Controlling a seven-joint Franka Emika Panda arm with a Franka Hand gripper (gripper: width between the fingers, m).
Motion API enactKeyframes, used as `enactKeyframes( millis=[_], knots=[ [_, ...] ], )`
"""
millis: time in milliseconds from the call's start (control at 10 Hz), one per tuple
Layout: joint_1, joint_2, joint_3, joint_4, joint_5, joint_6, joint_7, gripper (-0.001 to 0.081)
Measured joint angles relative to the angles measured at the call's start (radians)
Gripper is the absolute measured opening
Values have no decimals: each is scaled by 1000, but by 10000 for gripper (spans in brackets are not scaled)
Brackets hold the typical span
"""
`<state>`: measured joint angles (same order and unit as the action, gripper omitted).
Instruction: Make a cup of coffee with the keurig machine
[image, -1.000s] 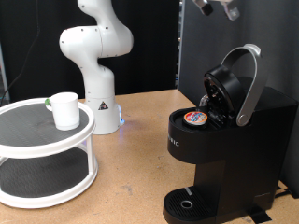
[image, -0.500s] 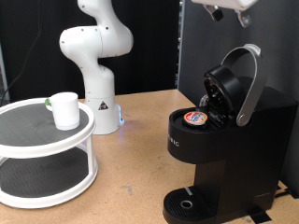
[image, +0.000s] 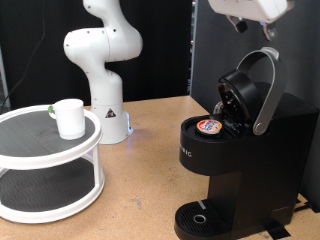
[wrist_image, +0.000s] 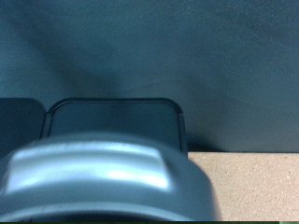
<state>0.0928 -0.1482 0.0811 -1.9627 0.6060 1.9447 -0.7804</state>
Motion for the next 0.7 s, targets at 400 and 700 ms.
enactKeyframes(
  millis=[400,700],
  knots=[
    [11,3,37,-8,16,27,3,709],
    [13,6,53,-9,16,31,15,359]
  ],
)
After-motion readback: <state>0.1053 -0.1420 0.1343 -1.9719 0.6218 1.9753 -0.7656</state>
